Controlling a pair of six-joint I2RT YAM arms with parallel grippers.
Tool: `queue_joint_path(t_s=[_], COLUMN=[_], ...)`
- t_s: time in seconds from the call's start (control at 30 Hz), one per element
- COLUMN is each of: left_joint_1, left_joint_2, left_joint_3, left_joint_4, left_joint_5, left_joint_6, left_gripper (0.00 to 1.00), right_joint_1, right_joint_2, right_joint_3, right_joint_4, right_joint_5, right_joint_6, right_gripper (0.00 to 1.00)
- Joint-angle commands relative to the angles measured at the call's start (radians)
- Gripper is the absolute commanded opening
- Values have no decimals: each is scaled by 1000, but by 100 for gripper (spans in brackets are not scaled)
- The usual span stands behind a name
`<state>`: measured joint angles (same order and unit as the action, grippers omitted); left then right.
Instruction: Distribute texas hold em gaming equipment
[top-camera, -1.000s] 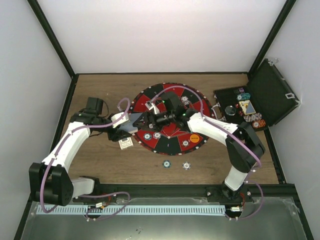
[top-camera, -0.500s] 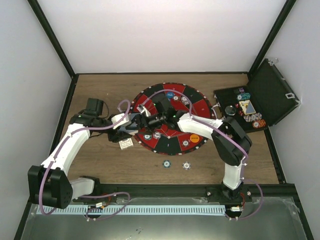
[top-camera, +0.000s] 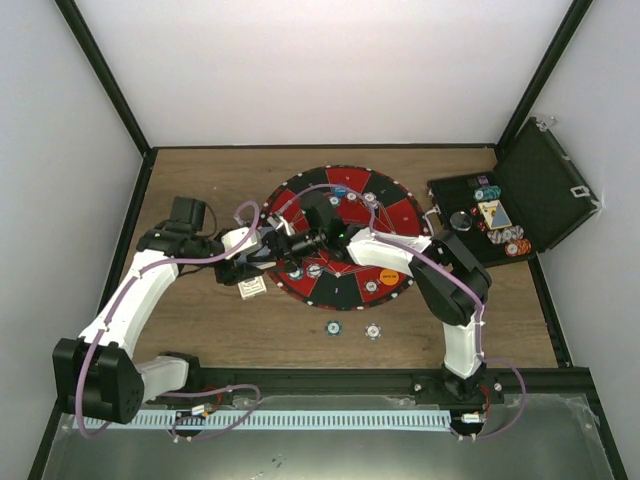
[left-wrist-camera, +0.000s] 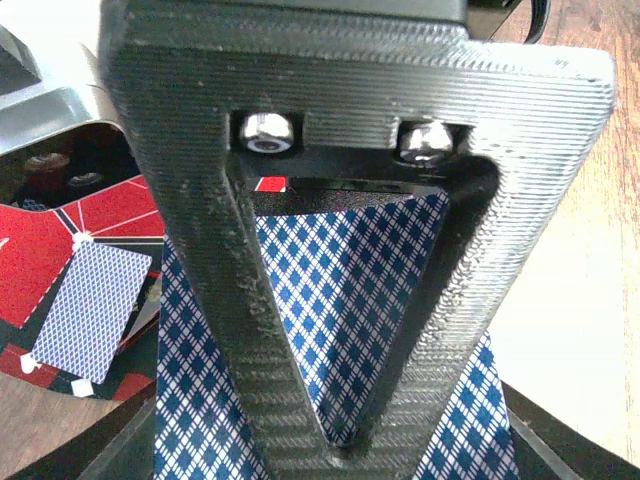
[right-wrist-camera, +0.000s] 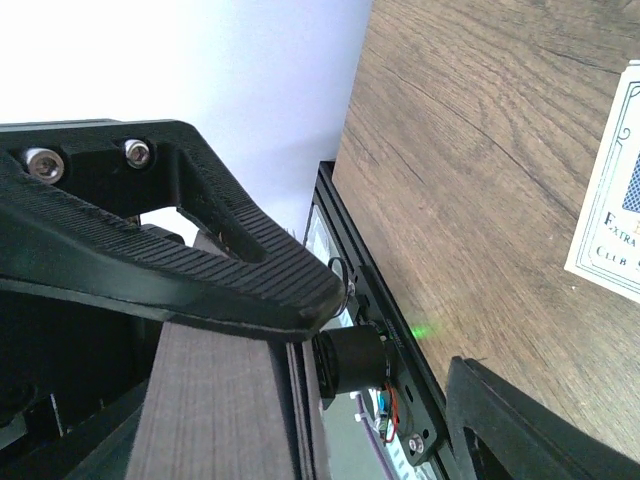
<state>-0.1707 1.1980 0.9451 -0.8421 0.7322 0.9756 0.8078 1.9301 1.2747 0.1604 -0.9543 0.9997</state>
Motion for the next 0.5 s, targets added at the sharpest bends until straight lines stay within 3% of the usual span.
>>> queue_joint_path(t_s=[0.0, 0.47], left_joint_1=[-4, -4], left_joint_2=[-30, -41], left_joint_3=[0, 14], left_joint_4=[-4, -15], left_joint_5=[46, 50], left_joint_6=[30, 32], left_gripper=[5, 5], right_joint_1=[-18, -85], right_joint_2=[0, -72], right_joint_3=[4, -60], right_joint_4=[0, -135], right_joint_5=[-11, 8], right_joint_6=[-9, -113], right_gripper=[68, 60])
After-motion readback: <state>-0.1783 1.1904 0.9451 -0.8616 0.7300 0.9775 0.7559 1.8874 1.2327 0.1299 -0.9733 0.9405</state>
